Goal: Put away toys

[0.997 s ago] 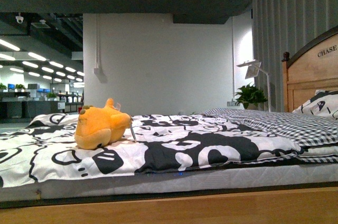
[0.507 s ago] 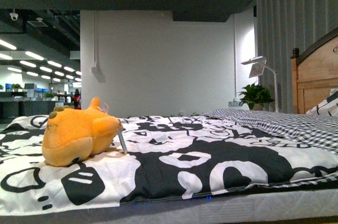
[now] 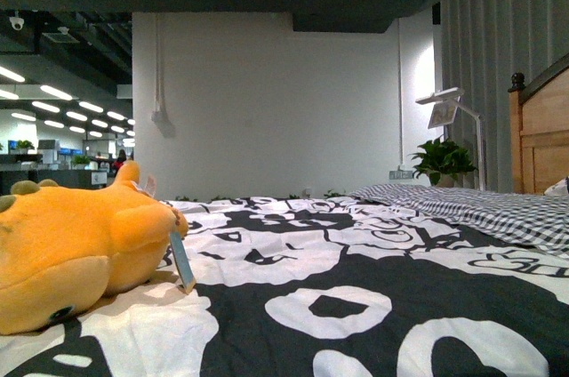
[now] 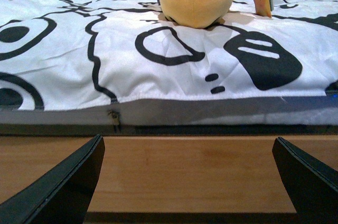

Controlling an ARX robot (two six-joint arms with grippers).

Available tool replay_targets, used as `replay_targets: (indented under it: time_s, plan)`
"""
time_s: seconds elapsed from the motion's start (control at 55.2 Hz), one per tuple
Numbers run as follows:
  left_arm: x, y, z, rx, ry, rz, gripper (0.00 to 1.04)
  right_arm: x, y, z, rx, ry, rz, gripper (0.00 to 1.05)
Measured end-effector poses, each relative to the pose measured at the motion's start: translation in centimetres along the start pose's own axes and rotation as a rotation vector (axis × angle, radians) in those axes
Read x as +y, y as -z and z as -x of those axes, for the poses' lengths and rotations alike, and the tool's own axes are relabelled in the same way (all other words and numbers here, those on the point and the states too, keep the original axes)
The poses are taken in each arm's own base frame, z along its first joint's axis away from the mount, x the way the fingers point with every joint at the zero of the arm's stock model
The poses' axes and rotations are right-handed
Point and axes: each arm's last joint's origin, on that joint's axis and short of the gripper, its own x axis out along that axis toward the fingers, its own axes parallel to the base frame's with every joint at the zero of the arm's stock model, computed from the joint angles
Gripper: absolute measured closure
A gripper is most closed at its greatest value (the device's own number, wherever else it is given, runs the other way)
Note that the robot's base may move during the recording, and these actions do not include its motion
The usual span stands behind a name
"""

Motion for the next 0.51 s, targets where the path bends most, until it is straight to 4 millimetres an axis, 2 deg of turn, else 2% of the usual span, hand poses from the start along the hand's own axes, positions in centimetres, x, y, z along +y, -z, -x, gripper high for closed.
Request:
replay_targets:
  time_s: [0.507]
  plan:
    - [-0.01,0.0,0.0,0.0,0.003,0.0,0.06,-0.01,0.0,0.0,0.0,0.004,0.0,0.07]
